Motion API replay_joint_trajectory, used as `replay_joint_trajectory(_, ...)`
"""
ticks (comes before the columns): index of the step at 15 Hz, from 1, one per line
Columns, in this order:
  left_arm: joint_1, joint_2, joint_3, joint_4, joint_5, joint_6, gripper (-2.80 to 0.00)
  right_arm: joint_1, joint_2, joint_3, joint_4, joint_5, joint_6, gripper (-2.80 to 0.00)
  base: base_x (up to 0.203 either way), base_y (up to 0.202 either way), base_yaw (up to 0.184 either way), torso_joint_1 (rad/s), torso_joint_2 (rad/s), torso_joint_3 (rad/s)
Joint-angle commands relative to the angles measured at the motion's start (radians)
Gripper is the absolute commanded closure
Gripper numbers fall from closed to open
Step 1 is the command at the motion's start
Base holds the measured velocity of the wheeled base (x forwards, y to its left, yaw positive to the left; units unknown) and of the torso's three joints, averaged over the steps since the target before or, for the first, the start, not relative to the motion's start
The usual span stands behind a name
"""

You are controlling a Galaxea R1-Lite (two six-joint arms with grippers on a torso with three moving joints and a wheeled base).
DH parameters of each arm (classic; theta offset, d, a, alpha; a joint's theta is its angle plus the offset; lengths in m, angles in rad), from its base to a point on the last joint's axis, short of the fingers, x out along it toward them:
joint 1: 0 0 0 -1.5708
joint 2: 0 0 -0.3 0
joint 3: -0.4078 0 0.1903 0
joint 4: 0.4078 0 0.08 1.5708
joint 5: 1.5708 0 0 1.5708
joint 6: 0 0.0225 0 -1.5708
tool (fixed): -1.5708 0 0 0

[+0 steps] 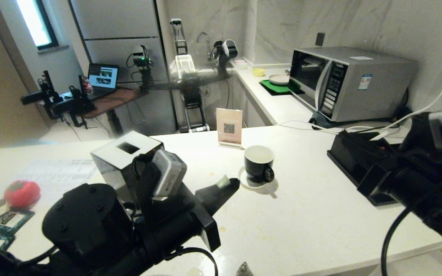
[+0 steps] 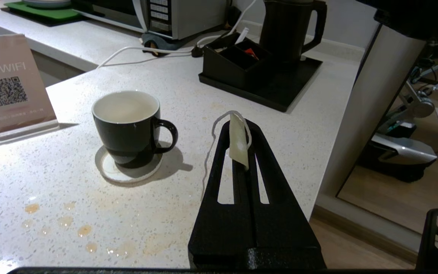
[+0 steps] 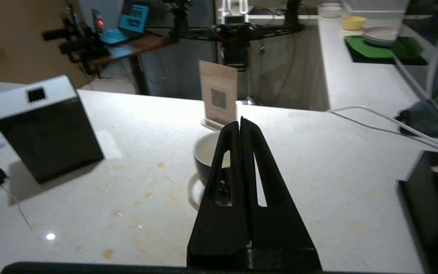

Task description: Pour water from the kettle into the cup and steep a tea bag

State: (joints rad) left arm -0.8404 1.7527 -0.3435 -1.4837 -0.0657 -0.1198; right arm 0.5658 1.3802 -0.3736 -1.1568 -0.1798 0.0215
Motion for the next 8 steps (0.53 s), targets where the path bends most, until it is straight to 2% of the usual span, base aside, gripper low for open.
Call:
replay_joint_trajectory(1, 0.000, -0.009, 0.008, -0.009, 0.000, -0.001, 0.00, -0.031, -0.038, 0.040, -0.008, -0.006, -0.015, 0.00, 0.000, 0.000, 0.000, 0.000, 0.00, 0.000)
replay_joint_trajectory(8, 0.000, -0.010, 0.018, -0.009, -0.002, 0.009, 0.00, -0.104, -0.107, 0.116, -0.002, -0.005, -0.027, 0.00, 0.000, 0.000, 0.000, 0.000, 0.00, 0.000)
